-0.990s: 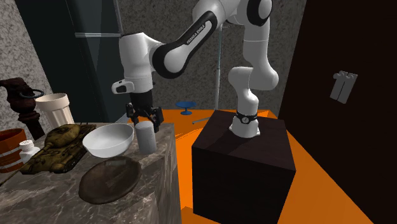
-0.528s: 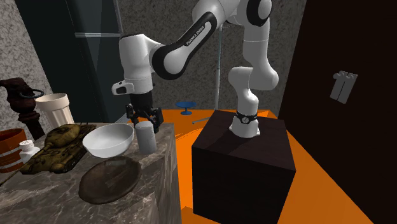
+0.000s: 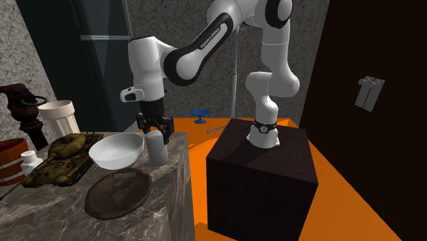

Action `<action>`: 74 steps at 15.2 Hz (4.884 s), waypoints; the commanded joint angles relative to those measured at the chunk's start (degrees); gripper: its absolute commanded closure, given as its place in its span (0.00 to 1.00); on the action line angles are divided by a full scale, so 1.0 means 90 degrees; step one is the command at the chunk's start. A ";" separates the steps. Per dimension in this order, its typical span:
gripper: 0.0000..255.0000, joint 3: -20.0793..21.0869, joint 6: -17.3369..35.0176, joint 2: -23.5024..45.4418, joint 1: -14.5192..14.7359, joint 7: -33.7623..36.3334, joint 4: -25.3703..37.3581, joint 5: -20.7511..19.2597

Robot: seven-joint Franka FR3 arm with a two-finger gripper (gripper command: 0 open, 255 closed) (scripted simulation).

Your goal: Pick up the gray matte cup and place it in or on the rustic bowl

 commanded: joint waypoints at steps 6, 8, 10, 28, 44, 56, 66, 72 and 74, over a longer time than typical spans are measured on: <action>1.00 -0.0027 -0.0309 -0.0187 0.0026 0.0087 0.0144 -0.0126; 1.00 -0.0037 -0.0464 -0.0273 0.0037 0.0127 0.0225 -0.0182; 1.00 -0.0044 -0.0621 -0.0353 0.0047 0.0164 0.0312 -0.0234; 1.00 0.0002 -0.2050 -0.0373 0.0126 0.0408 0.1731 -0.0300; 1.00 0.0493 -0.3734 0.2855 -0.0301 0.0931 0.6475 0.0805; 1.00 0.0504 -0.2658 0.2780 -0.0122 0.0843 0.5299 0.0815; 1.00 0.0520 -0.2351 0.2819 -0.0093 0.0813 0.5024 0.0839; 0.00 0.0520 -0.2351 0.2819 -0.0092 0.0815 0.5024 0.0839; 0.00 0.0520 -0.2351 0.2819 -0.0094 0.0813 0.5024 0.0839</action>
